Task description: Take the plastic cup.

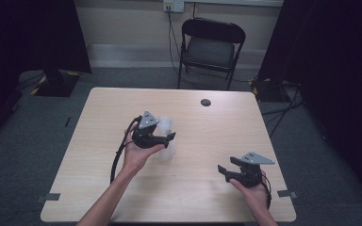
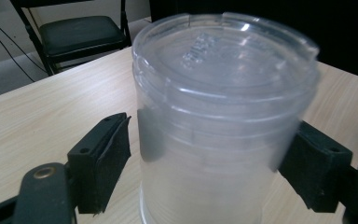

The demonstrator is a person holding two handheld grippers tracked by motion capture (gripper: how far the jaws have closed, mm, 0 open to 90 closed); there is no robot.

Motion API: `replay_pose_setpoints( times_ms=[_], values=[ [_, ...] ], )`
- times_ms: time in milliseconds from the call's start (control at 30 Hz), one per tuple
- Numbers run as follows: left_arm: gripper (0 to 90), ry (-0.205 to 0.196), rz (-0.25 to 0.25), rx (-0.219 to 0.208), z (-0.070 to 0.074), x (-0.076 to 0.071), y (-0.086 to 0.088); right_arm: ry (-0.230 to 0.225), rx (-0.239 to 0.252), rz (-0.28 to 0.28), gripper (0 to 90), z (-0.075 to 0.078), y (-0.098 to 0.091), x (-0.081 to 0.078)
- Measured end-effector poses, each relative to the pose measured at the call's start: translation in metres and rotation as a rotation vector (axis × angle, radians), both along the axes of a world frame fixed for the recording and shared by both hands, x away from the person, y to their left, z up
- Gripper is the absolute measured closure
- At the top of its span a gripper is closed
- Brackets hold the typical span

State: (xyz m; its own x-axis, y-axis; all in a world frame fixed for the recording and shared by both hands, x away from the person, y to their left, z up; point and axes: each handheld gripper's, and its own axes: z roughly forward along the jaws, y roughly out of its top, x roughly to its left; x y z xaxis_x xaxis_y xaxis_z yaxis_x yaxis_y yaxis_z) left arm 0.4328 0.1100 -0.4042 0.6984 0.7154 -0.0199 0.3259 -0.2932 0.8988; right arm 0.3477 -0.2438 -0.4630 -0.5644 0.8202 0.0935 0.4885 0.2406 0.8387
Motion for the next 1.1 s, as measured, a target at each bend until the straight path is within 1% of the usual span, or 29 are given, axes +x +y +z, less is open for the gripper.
replay_pose_setpoints(
  times_ms=[33, 67, 100, 133, 167, 200, 233, 267, 300, 333, 400, 467, 567, 600, 633, 667, 733, 800, 867, 1100],
  values=[
    [21.2, 0.000, -0.006, 0.016, -0.003, 0.002, -0.002, 0.002, -0.001, 0.001, 33.9, 0.000, 0.000, 0.000],
    [21.2, 0.001, -0.007, 0.018, -0.006, 0.003, -0.005, 0.001, -0.001, 0.000, 33.9, 0.000, 0.001, 0.000],
    [21.3, 0.002, -0.003, 0.032, -0.007, 0.003, -0.006, 0.002, -0.001, -0.001, 33.9, -0.001, 0.001, 0.001],
    [22.3, -0.007, 0.004, 0.036, -0.008, 0.002, -0.007, 0.002, 0.000, 0.000, 33.9, -0.001, 0.001, 0.001],
    [24.5, -0.027, 0.007, 0.041, -0.009, 0.000, -0.007, 0.003, -0.003, 0.004, 33.5, -0.001, 0.001, 0.001],
    [26.0, -0.026, 0.017, 0.042, -0.009, -0.001, -0.007, 0.003, -0.008, 0.007, 33.4, 0.000, 0.002, 0.001],
    [25.4, -0.018, 0.018, 0.038, -0.009, 0.000, -0.007, -0.007, -0.010, 0.004, 33.4, 0.000, 0.002, 0.000],
    [24.9, -0.005, 0.019, 0.020, -0.009, 0.001, -0.006, -0.009, -0.007, 0.008, 33.4, 0.001, 0.003, -0.001],
    [24.9, 0.019, 0.018, -0.001, -0.010, 0.003, -0.004, -0.013, -0.009, 0.013, 33.4, 0.001, 0.003, -0.001],
    [24.8, 0.024, 0.016, 0.008, -0.011, 0.003, -0.004, -0.015, -0.011, 0.016, 33.4, 0.001, 0.004, -0.001],
    [23.8, 0.030, 0.018, 0.007, -0.013, 0.005, -0.004, -0.010, -0.009, 0.018, 33.4, 0.000, 0.004, -0.001],
    [23.8, 0.033, 0.021, 0.001, -0.013, 0.005, -0.004, -0.008, -0.008, 0.017, 33.3, 0.000, 0.004, 0.000],
    [24.0, 0.037, 0.018, 0.008, -0.013, 0.005, -0.004, -0.006, -0.007, 0.012, 33.2, 0.000, 0.003, 0.000],
    [24.0, 0.036, 0.009, 0.011, -0.013, 0.005, -0.005, -0.005, -0.007, 0.011, 33.2, 0.000, 0.002, 0.001],
    [24.2, 0.032, 0.008, 0.022, -0.013, 0.004, -0.006, 0.000, -0.010, 0.010, 33.2, -0.001, 0.002, 0.001],
    [24.2, 0.035, 0.004, 0.023, -0.013, 0.004, -0.007, -0.001, -0.012, 0.013, 33.2, -0.001, 0.003, 0.001],
    [26.4, 0.030, 0.007, 0.015, -0.012, 0.003, -0.007, 0.003, -0.011, 0.017, 33.2, 0.000, 0.004, 0.000],
    [29.5, 0.029, 0.006, 0.017, -0.012, 0.003, -0.007, 0.002, -0.011, 0.020, 33.2, 0.000, 0.004, 0.000],
    [29.4, 0.040, 0.010, -0.001, -0.012, 0.004, -0.004, 0.002, -0.012, 0.021, 33.2, -0.001, 0.005, 0.000],
    [29.9, 0.045, 0.017, -0.012, -0.011, 0.003, -0.003, 0.002, -0.013, 0.013, 32.4, -0.001, 0.004, 0.001]
  ],
)
